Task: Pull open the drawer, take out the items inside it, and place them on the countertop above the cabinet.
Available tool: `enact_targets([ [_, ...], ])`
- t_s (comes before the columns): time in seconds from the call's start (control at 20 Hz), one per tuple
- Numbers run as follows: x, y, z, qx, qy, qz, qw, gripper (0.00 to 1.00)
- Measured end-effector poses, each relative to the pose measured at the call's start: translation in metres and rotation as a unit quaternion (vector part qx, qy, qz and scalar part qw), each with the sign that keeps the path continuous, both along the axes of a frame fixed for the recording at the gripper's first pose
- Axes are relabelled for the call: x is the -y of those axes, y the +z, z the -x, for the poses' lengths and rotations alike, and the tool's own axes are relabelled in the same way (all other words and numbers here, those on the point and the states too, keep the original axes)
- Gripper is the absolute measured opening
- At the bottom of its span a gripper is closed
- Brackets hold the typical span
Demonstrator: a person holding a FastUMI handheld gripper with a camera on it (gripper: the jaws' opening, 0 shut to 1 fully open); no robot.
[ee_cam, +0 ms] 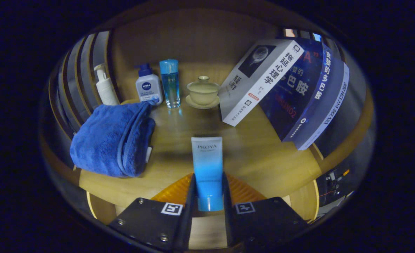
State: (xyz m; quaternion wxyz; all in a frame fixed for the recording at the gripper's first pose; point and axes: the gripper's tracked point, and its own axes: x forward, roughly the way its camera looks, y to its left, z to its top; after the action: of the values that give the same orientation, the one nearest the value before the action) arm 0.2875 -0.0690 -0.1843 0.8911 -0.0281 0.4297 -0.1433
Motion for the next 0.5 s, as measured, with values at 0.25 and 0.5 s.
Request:
enact_targets([
  [0.25,-0.010,0.022,0.004,0.043,0.026,0.010,0.999,0.53],
  [0.5,-0.027,0.073,0.033,0.141,0.050,0.038,0.988,0.55],
])
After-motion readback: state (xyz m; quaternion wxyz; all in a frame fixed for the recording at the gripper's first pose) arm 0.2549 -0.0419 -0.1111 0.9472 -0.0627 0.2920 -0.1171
